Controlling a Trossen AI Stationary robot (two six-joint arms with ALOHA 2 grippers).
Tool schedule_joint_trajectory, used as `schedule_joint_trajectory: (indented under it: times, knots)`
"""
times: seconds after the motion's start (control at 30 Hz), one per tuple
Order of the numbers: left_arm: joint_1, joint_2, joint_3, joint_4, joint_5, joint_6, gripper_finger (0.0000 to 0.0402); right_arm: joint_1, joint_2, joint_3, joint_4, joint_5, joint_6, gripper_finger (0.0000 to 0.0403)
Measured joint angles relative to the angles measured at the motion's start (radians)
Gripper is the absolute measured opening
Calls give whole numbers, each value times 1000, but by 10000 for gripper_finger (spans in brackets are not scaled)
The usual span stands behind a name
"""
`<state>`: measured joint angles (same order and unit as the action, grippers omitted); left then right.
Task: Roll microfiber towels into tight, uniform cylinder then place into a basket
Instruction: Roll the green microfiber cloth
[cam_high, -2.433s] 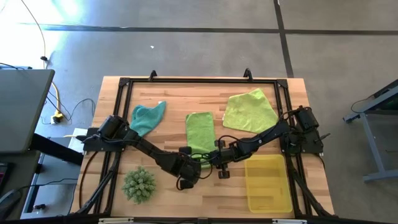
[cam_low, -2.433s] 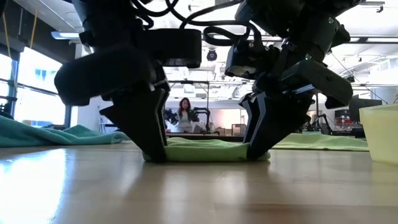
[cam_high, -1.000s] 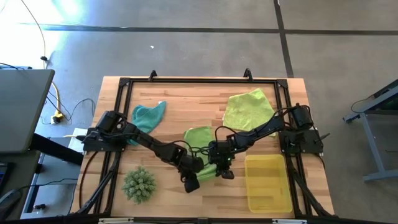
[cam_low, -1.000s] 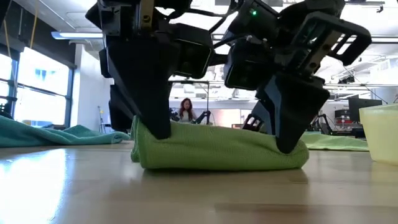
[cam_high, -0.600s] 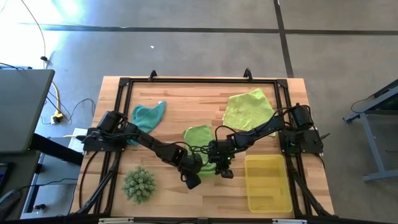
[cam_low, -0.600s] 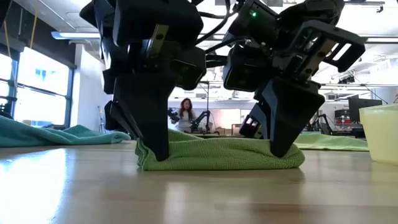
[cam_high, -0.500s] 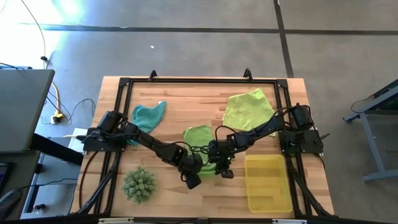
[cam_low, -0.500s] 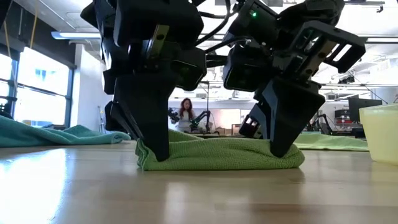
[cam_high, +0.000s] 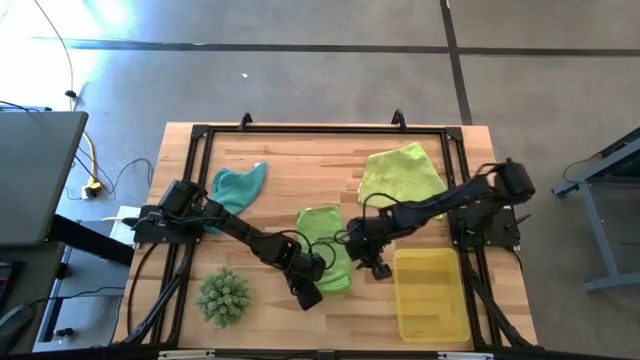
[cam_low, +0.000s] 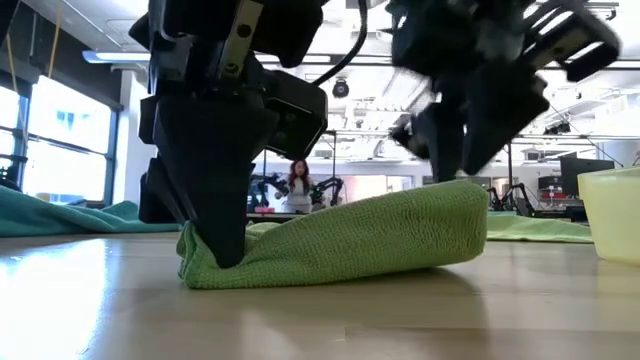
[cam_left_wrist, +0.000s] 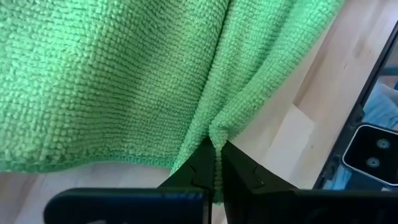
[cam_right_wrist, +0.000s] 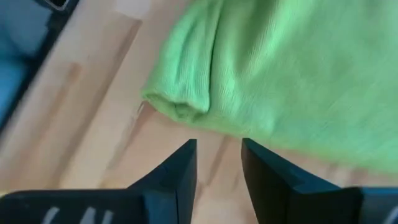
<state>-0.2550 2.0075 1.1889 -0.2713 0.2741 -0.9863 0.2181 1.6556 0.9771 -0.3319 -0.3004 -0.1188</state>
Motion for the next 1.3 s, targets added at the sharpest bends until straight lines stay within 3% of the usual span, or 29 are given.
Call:
schedule_joint_trajectory:
  times: [0.13,0.23,0.43,0.77,0.9,1.1,1.3]
  knots:
    - [7,0,0,1,-5,-7,5,116,-43,0,47,196,-187,97]
    - [13,0,0,3,-8,-9,5,197,-33,1,95,281,-301,86]
    - [13,1,0,17,-16,-8,5,268,38,2,194,384,-303,84]
    - [14,3,0,37,-27,-16,5,283,93,2,267,345,-143,215]
    - [14,3,0,38,-27,-26,5,302,116,3,262,388,-143,232]
    - [10,3,0,57,-31,-72,5,299,164,3,261,415,-109,195]
    - [-10,3,0,87,-66,-163,5,297,170,3,262,436,-55,113]
